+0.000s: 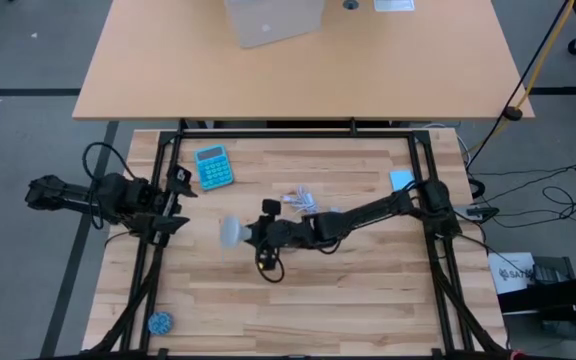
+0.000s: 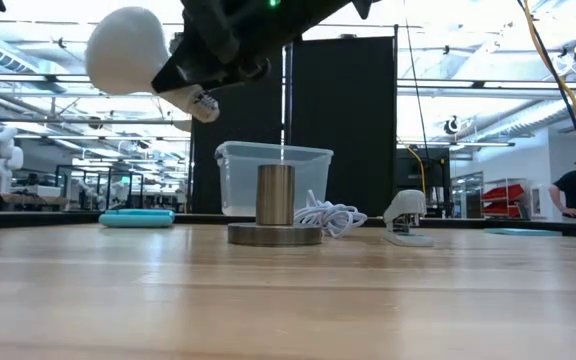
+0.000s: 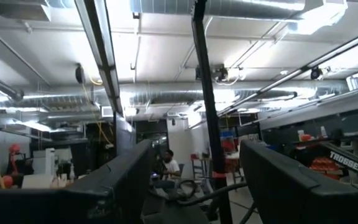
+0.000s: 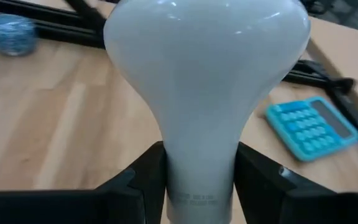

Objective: Screw lightbulb
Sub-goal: Insert the light bulb into the lamp

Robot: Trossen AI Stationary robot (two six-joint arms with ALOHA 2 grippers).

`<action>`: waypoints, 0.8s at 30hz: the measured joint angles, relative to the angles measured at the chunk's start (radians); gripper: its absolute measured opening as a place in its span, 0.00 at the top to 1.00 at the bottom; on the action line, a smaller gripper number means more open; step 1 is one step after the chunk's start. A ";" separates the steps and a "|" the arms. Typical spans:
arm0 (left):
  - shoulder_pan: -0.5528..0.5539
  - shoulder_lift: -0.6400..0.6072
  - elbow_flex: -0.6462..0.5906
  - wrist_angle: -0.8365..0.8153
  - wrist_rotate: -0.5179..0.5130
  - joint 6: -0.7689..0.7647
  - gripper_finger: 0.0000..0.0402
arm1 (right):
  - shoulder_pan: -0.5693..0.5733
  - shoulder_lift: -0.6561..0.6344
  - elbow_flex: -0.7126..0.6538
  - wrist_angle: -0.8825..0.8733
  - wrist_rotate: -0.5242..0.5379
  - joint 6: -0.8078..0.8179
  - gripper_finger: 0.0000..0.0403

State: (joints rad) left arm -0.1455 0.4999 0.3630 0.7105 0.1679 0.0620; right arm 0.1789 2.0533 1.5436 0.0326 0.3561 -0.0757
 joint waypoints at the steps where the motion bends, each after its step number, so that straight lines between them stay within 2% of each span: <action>1: 0.000 0.000 0.000 -0.004 0.008 0.000 0.38 | -0.005 0.000 0.000 0.000 0.017 0.000 0.63; 10: -0.013 0.000 0.000 -0.028 0.035 0.000 0.38 | -0.049 -0.002 0.000 -0.007 0.098 0.001 0.63; 18: -0.019 -0.003 0.000 -0.041 0.037 0.001 0.38 | -0.098 -0.002 0.000 0.016 0.089 -0.004 0.63; 24: -0.019 -0.003 0.000 -0.046 0.037 0.004 0.38 | -0.155 -0.002 0.000 0.139 0.027 -0.044 0.63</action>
State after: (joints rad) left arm -0.1646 0.4968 0.3626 0.6647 0.2050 0.0662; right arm 0.0244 2.0510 1.5436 0.1715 0.3830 -0.1194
